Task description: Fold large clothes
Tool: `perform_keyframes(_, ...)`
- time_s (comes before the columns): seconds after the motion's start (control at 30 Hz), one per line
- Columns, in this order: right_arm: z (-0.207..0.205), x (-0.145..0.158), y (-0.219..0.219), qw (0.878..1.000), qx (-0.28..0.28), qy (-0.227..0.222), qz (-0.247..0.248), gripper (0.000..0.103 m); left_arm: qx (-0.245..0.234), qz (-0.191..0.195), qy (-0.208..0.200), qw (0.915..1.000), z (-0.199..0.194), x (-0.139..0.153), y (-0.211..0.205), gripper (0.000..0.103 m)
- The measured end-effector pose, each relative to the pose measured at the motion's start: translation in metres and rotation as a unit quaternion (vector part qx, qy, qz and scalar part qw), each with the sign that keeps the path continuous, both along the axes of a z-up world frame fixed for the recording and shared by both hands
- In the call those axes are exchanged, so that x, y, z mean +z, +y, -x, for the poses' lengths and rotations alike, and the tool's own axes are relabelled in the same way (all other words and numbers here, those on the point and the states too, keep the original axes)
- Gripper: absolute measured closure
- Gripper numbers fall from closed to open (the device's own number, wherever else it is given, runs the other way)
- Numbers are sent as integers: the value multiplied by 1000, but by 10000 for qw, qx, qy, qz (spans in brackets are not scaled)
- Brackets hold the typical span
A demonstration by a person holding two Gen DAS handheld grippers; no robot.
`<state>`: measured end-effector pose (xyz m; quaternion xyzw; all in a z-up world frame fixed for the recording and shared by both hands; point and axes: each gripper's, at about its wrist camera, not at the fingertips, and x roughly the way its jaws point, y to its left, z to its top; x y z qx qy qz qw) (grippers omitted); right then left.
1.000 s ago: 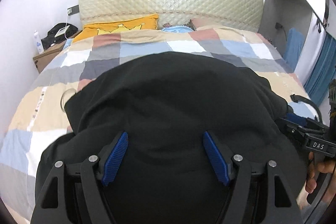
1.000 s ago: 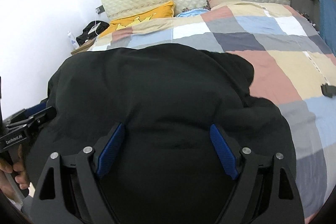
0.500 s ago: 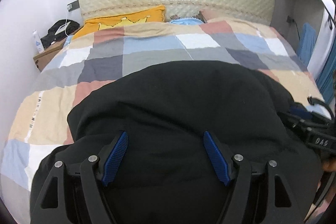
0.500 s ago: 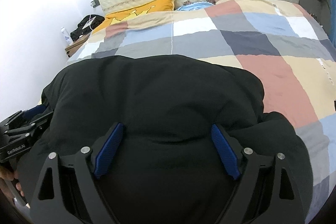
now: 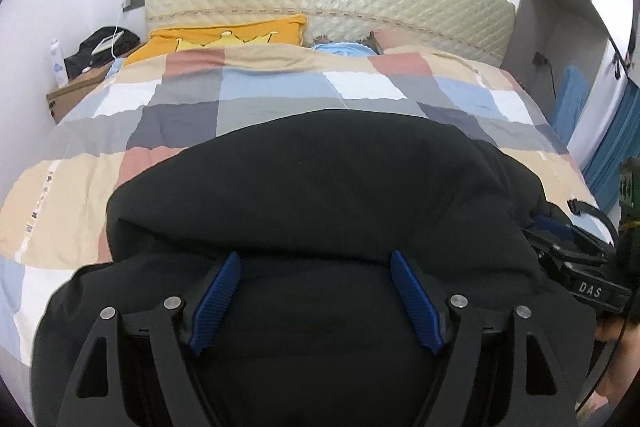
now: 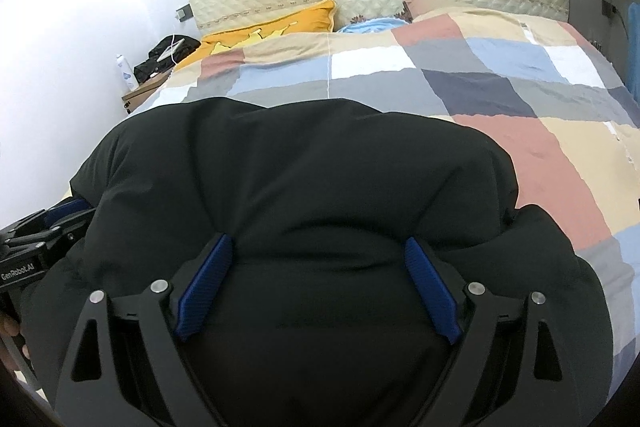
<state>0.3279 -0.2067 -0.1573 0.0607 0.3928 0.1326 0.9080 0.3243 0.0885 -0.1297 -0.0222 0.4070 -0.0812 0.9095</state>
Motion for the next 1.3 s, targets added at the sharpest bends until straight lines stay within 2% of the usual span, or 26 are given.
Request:
perform_keyframes(0.1,5,6,-6,9999,49,-12,-124,15,-1,-25,-27,10000,10,10,6,26)
perform_keyframes(0.2,13,16,-16,9991,205,-149,-347,14,236,-294,-251,9990,23,21,19,26)
perform_keyframes(0.37,30,33,-30,9983,96,-562,97,14,562,-358,-241,9975,29,20,39,26)
perform_keyframes(0.47,27,24,-33,9990,125,-372,233,14,507,-783,-222,9954,28,11,32,26)
perform_keyframes(0.6,23,8,-35,9997,118,-196,75,12,461,-894,-366,9943,34,6,29,26)
perform_keyframes(0.8,25,-3,-31,9991,1,-418,101,8,589,-440,-335,9967,36,-8,37,24)
perform_keyframes(1.0,31,-6,-32,9988,-99,-461,114,8,733,-455,-437,9953,39,-8,36,23)
perform_keyframes(1.17,49,15,-38,9965,-359,-736,171,8,976,-658,-589,9913,52,11,33,23)
perform_keyframes(1.3,74,51,-55,9929,-583,-1021,-179,8,1146,-161,-572,9916,76,32,36,23)
